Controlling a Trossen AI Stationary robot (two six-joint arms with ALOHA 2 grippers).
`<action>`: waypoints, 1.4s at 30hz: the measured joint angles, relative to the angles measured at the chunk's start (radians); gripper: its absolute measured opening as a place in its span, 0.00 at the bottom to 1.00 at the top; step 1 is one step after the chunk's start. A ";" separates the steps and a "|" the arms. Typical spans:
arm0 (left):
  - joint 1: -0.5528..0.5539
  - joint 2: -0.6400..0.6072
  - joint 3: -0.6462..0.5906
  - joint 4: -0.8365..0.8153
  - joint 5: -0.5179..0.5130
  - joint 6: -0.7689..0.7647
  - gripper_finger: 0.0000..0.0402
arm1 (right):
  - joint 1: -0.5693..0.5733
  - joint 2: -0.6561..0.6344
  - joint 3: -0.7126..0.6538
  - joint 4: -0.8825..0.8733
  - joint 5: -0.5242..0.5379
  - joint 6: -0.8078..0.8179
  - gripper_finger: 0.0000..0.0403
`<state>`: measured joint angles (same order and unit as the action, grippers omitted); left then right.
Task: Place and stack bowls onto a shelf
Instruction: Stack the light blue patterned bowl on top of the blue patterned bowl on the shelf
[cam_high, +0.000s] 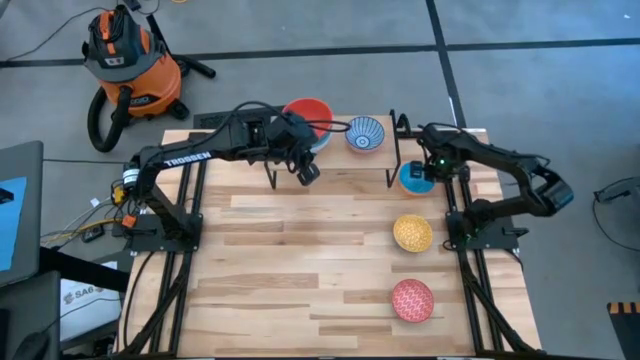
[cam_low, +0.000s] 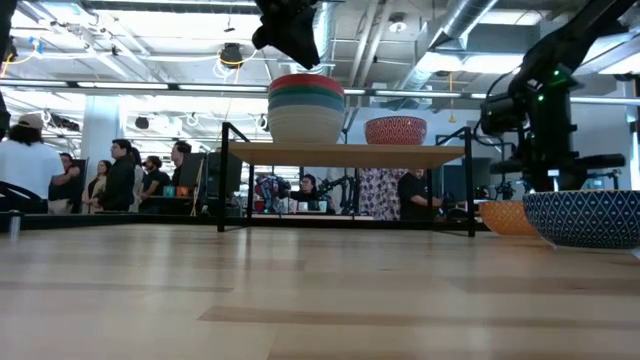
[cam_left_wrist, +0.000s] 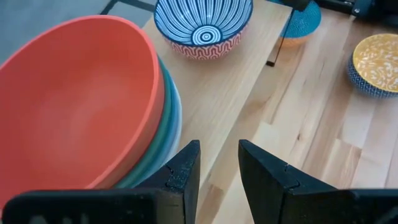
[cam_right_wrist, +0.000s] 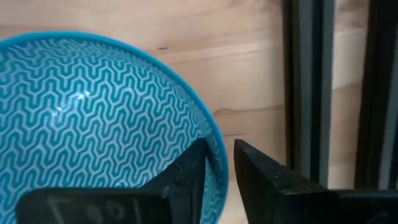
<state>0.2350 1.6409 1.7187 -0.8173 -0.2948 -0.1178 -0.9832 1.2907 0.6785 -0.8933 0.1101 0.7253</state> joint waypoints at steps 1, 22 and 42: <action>-0.001 0.000 0.000 0.000 -0.001 0.001 0.24 | 0.001 0.011 0.000 0.002 0.000 -0.003 0.27; 0.013 0.000 0.000 -0.020 0.001 0.033 0.24 | 0.055 -0.242 -0.001 -0.063 0.133 0.066 0.10; -0.046 0.020 0.001 0.354 0.081 0.062 0.24 | 0.503 -0.422 0.301 -0.109 0.648 0.157 0.10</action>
<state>0.1894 1.6614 1.7196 -0.4636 -0.2139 -0.0557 -0.4797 0.8688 0.9794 -1.0021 0.7580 0.8822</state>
